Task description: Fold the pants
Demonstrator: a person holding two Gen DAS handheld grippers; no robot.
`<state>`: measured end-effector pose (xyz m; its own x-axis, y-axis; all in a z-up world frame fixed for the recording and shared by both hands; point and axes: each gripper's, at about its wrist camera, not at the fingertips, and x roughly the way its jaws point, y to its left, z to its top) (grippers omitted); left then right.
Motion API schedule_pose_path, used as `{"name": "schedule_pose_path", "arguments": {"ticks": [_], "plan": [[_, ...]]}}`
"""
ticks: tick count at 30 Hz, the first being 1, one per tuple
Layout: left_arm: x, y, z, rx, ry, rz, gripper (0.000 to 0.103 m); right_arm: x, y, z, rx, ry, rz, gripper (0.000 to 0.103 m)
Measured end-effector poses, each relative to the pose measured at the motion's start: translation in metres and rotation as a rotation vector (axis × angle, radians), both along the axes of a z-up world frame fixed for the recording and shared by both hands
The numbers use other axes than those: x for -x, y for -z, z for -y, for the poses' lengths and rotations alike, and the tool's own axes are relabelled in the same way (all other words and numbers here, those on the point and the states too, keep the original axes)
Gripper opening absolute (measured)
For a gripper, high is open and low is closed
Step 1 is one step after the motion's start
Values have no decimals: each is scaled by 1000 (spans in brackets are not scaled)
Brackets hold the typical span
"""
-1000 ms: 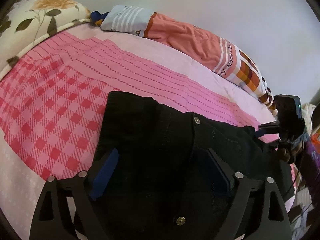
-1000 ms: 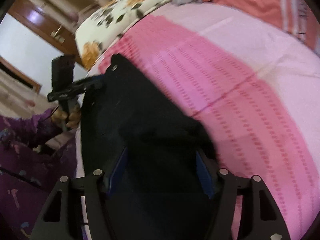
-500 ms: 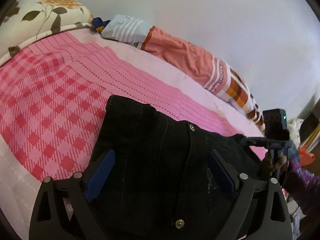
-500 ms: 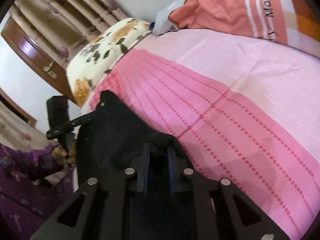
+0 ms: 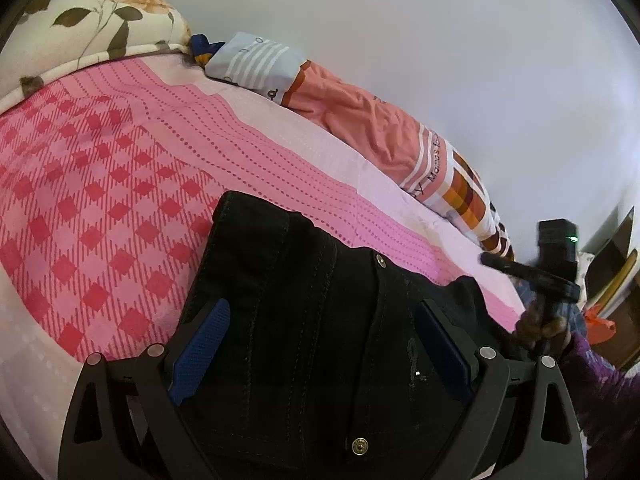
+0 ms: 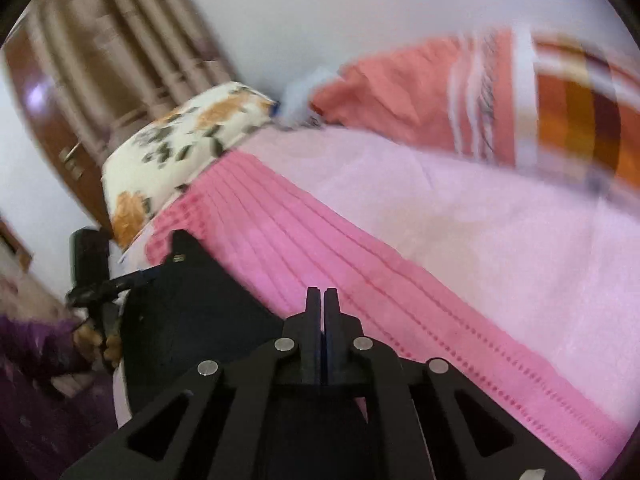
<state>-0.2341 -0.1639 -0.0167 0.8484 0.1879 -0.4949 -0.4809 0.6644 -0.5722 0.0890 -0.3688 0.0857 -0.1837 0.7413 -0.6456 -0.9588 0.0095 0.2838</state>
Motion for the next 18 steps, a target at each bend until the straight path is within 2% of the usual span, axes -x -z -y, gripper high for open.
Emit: {"name": "schedule_pose_path", "arguments": {"ticks": [2, 4, 7, 8, 9, 12, 15, 16, 17, 18], "plan": [[1, 1, 0, 4, -1, 8, 93, 26, -12, -2, -11, -122, -1, 4], [3, 1, 0, 9, -1, 17, 93, 57, -5, -16, 39, -238, -19, 4], [4, 1, 0, 12, -8, 19, 93, 97, 31, -35, 189, -345, 94, 2], [4, 1, 1, 9, -10, 13, 93, 93, 49, -46, 256, -305, 150, 0], [3, 1, 1, 6, -11, 7, 93, 79, 59, -49, 279, -248, 160, 0], [-1, 0, 3, -12, -16, -23, 93, 32, 63, -47, 233, -139, -23, 0], [1, 2, 0, 5, -16, -2, 93, 25, 54, -31, 165, -86, -40, 0], [2, 3, 0, 9, -16, 4, 93, 17, 50, -26, 132, -61, -72, 0], [3, 3, -1, 17, -16, 13, 93, 10, 44, -16, 94, -34, -118, 8], [3, 4, -2, 22, -16, 20, 93, 4, 41, -10, 69, -33, -176, 9]]}}
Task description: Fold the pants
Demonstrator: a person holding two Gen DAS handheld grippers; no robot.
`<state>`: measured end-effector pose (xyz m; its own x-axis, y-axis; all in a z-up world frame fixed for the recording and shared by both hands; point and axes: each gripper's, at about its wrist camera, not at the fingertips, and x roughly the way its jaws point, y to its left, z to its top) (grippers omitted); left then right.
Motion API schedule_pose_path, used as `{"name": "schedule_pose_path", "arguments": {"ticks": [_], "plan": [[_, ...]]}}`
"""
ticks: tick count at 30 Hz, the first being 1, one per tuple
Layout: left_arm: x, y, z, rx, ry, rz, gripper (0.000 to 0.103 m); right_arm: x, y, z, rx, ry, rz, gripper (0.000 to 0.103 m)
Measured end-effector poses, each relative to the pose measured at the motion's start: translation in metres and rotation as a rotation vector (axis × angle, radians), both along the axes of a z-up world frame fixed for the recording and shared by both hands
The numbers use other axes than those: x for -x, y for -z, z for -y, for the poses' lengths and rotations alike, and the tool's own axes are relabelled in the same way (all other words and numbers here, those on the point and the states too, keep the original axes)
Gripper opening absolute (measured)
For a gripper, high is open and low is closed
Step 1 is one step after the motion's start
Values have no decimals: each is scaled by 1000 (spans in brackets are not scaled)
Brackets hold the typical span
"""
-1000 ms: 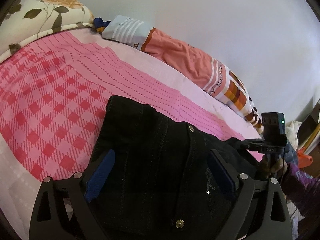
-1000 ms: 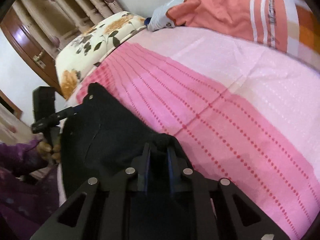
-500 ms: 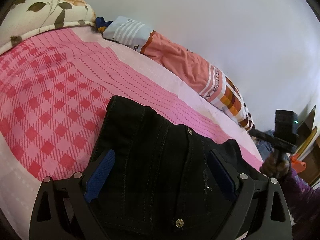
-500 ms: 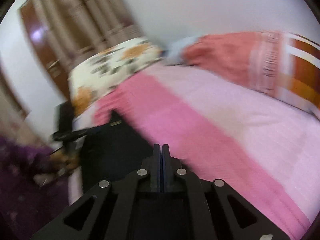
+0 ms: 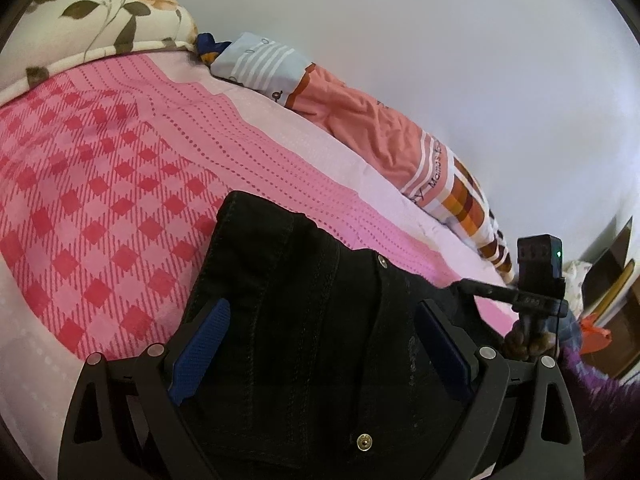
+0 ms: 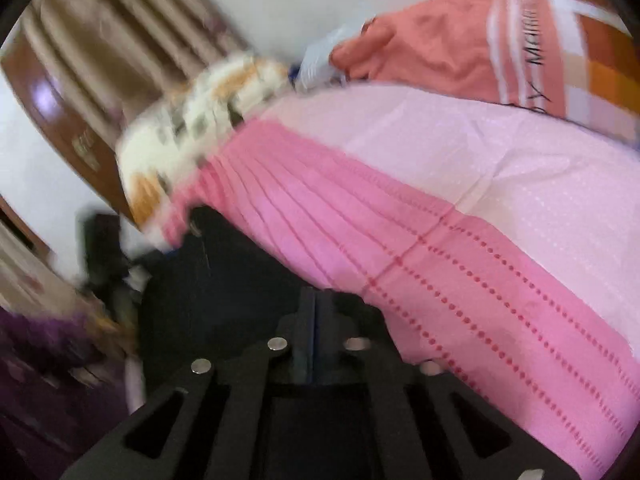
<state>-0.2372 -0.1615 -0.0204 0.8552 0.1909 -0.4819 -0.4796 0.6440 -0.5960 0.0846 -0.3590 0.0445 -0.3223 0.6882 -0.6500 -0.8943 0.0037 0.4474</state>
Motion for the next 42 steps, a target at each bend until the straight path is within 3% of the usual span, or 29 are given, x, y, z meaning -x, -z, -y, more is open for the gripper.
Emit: {"name": "schedule_pose_path", "arguments": {"ticks": [2, 4, 5, 7, 10, 11, 12, 14, 17, 20, 21, 22, 25, 27, 29, 30, 32, 34, 35, 38, 42], "plan": [[1, 0, -1, 5, -1, 7, 93, 5, -2, 2, -3, -23, -1, 9], [0, 0, 0, 1, -2, 0, 93, 19, 3, -4, 52, -61, 79, 6], [-1, -1, 1, -3, -2, -5, 93, 26, 11, -12, 96, -65, 133, 0], [-1, -1, 1, -7, -3, -14, 93, 7, 20, -16, 116, -30, 32, 0], [0, 0, 0, 0, -3, -5, 93, -35, 18, 0, 51, 113, -127, 0], [1, 1, -1, 4, -6, -1, 93, -53, 23, 9, 62, 202, -190, 12], [0, 1, -1, 4, -6, -1, 93, -60, 26, 13, 78, 246, -206, 12], [-1, 1, -2, 5, -5, 0, 93, -54, 15, 23, 16, 251, -186, 12], [0, 1, -2, 5, -6, 0, 93, -27, -2, 29, -61, 173, -174, 12], [-2, 1, -1, -4, -6, -12, 93, -4, 18, 13, 106, 124, -50, 11], [-2, 1, -1, -5, -5, -13, 93, -11, 30, 14, 136, 160, -83, 0], [-2, 1, -1, -3, -5, -10, 93, -23, 36, 19, 133, 204, -172, 0], [-3, 1, -1, -4, -5, -13, 93, -72, 51, 54, 126, 443, -388, 0], [-3, 1, -1, -5, -6, -14, 93, -71, 41, 86, 65, 507, -394, 15], [-3, 1, -1, -7, -5, -16, 93, -47, 26, 116, -28, 448, -393, 24], [-4, 1, -1, -11, -5, -21, 93, -28, 22, 130, -43, 399, -390, 38], [-2, 1, -1, -13, -6, -22, 93, 11, 29, 154, 18, 329, -345, 51], [-4, 1, -1, -15, -5, -25, 93, 36, 44, 181, 76, 338, -315, 48], [-4, 1, 0, -17, -5, -27, 93, 47, 50, 205, 64, 363, -326, 43], [-5, 1, -1, -20, -5, -33, 93, 69, 55, 258, 48, 414, -382, 44], [-6, 0, -1, -21, -1, -39, 93, 76, 34, 319, -119, 539, -464, 52]]}}
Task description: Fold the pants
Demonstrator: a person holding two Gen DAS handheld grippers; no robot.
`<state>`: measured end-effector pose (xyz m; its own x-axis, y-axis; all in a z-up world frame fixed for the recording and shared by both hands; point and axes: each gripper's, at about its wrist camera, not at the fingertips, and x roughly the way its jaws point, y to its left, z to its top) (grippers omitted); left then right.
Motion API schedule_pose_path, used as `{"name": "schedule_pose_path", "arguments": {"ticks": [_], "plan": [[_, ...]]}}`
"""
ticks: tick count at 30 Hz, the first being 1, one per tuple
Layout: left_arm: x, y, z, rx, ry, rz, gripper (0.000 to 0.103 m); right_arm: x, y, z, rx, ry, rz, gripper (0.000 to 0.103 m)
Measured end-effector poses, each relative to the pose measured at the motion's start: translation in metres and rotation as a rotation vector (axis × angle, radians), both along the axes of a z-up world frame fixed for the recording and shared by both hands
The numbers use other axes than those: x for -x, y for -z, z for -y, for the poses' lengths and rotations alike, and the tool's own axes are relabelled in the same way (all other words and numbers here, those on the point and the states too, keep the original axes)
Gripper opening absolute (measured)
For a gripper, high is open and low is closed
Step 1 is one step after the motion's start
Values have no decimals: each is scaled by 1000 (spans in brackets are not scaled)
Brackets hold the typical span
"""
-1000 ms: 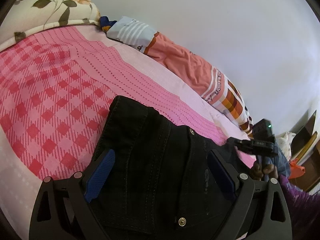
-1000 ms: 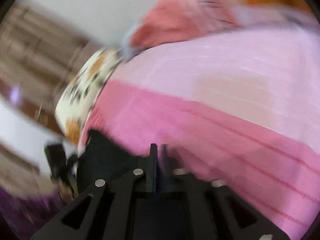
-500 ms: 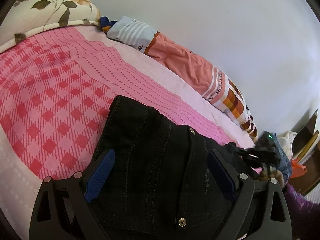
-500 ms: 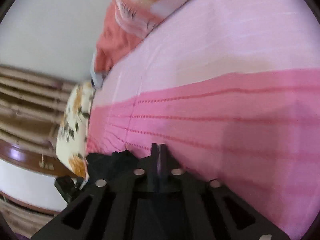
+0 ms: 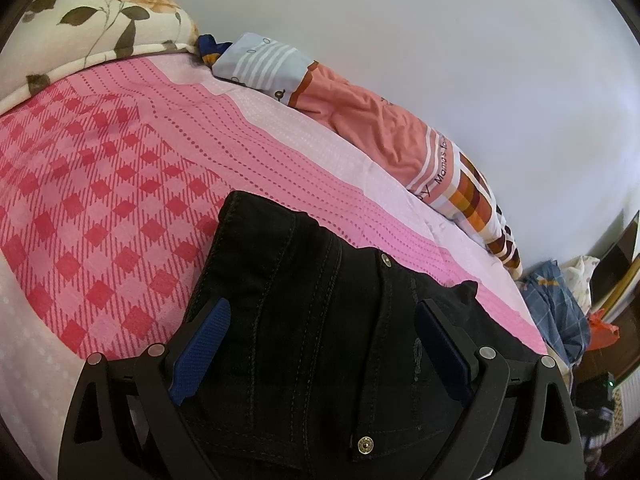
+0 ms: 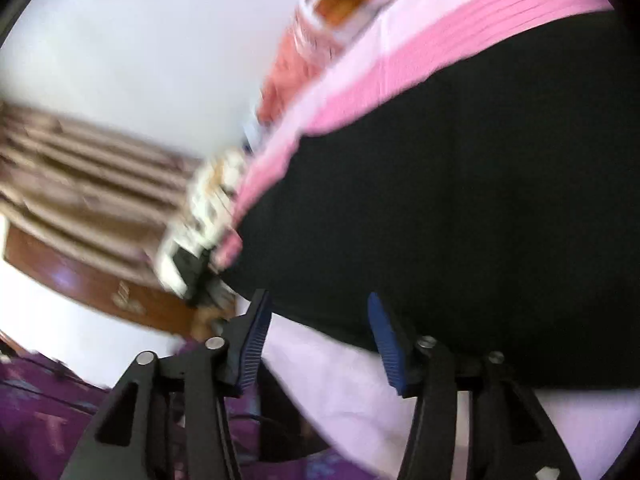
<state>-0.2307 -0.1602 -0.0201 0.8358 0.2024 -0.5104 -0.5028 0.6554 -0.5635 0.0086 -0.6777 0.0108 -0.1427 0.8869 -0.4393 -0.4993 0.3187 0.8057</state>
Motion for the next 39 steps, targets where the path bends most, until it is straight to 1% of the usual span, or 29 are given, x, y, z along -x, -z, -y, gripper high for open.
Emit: {"name": "schedule_pose_path", "arguments": {"ticks": [2, 3, 6, 8, 9, 10, 12, 13, 14, 16, 17, 18, 20, 27, 29, 30, 31, 32, 34, 37, 39], "plan": [[-1, 0, 1, -7, 0, -6, 93, 10, -2, 13, -49, 40, -33, 52], [-1, -1, 1, -12, 0, -12, 93, 18, 0, 11, -50, 52, -43, 52], [0, 0, 0, -8, 2, -2, 93, 34, 11, 2, 66, 73, 19, 52], [0, 0, 0, -1, 3, 9, 93, 43, 17, -14, 95, 63, 25, 52], [1, 0, 0, 2, 3, 13, 93, 45, 22, -23, 130, 70, 44, 52], [1, 0, 1, 2, 4, 14, 93, 49, 24, -24, 158, 86, 82, 52], [1, 0, 1, -2, 3, 10, 93, 52, 22, -29, 162, 116, 132, 51], [2, 0, 0, -2, 3, 11, 93, 52, 23, -30, 180, 129, 142, 49], [3, 0, 1, 3, 2, 16, 93, 50, 25, -30, 191, 150, 139, 46], [3, 1, 0, 4, 3, 19, 93, 47, 25, -28, 187, 203, 109, 42], [3, 1, 0, 6, 3, 23, 93, 47, 24, -26, 202, 235, 100, 40], [3, 1, 0, 9, 4, 27, 93, 48, 21, -22, 198, 270, 83, 42], [4, 1, 0, 11, 5, 31, 93, 52, 15, -17, 154, 306, 59, 42], [9, 2, -1, 25, 7, 54, 93, 56, -10, -5, 150, 368, 114, 42], [10, 2, -1, 27, 7, 58, 93, 53, -5, -15, 226, 371, 128, 43], [10, 2, -1, 28, 7, 60, 93, 49, 4, -13, 250, 380, 107, 43], [10, 2, -2, 29, 7, 61, 93, 45, 12, -11, 235, 392, 72, 43], [9, 2, -2, 28, 8, 61, 93, 42, 17, -9, 216, 399, 55, 41], [9, 2, -2, 31, 7, 64, 93, 38, 18, -9, 202, 420, 56, 41], [10, 2, -2, 27, 7, 60, 93, 35, 20, -9, 168, 450, 20, 44], [9, 2, -2, 31, 7, 64, 93, 35, 24, -12, 132, 447, 0, 45]]}}
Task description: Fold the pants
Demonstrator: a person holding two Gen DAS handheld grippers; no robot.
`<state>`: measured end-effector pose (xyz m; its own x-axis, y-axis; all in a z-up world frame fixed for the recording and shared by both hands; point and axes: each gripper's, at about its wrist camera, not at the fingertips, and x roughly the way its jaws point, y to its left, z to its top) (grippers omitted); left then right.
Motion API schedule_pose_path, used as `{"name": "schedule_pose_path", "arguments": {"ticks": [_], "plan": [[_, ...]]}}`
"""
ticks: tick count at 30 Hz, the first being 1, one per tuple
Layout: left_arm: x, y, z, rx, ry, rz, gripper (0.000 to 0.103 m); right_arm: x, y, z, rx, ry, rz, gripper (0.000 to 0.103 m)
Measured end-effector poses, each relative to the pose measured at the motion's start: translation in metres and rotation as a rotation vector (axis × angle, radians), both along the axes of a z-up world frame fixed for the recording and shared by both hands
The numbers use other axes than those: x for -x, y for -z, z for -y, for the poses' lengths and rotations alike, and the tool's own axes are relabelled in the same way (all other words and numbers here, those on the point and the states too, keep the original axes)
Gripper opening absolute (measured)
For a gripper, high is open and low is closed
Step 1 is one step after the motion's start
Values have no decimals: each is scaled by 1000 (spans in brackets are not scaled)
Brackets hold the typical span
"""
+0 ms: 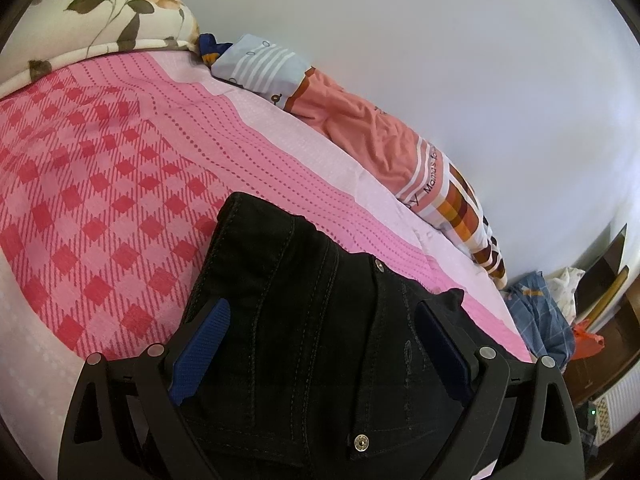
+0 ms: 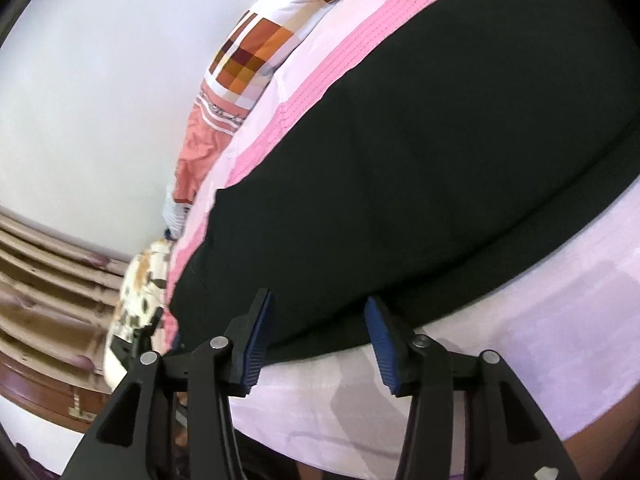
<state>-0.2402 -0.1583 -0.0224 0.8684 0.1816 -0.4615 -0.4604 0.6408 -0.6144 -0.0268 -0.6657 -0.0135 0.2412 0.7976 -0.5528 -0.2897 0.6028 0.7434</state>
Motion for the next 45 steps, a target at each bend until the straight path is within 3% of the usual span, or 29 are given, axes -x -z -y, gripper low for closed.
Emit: {"name": "schedule_pose_path", "arguments": {"ticks": [3, 4, 5, 6, 10, 16, 19, 22, 23, 24, 29, 33, 36, 43, 45], "plan": [[0, 0, 0, -2, 0, -3, 93, 2, 0, -10, -2, -30, 32, 42], [0, 0, 0, -2, 0, -4, 93, 0, 0, -11, 0, -32, 31, 32], [0, 0, 0, -1, 0, -2, 93, -3, 4, -14, 18, -38, 12, 6], [0, 0, 0, -1, -1, -3, 93, -7, 13, -14, 24, -48, -46, 5], [-1, -2, 1, -10, -2, -27, 93, -8, 15, 0, -55, -38, -113, 4], [4, -8, 0, 33, -31, -10, 93, 4, 16, 9, -53, -49, -139, 4], [2, -11, 5, -21, -49, -29, 93, -2, 25, 10, -111, -51, -148, 5], [-7, -15, 15, -83, -34, -85, 94, -7, 20, 17, -170, -25, -141, 16], [-9, -17, 19, -106, -29, -97, 94, -9, 18, 21, -169, -17, -133, 29], [-11, -20, 23, -136, -25, -109, 94, -11, 15, 28, -166, 7, -115, 35], [-27, -29, 37, -218, 2, -170, 94, -30, 18, 75, -199, 154, -138, 33], [-42, -15, 28, -201, 15, -270, 94, -45, 17, 104, -137, 219, -137, 12], [-41, -15, 28, -206, 18, -260, 94, -57, 14, 132, -109, 274, -93, 7], [-41, -13, 32, -222, 30, -267, 95, -71, 10, 174, -146, 361, -86, 11], [-42, -13, 32, -225, 31, -270, 95, -80, 10, 190, -135, 391, -95, 22]]}}
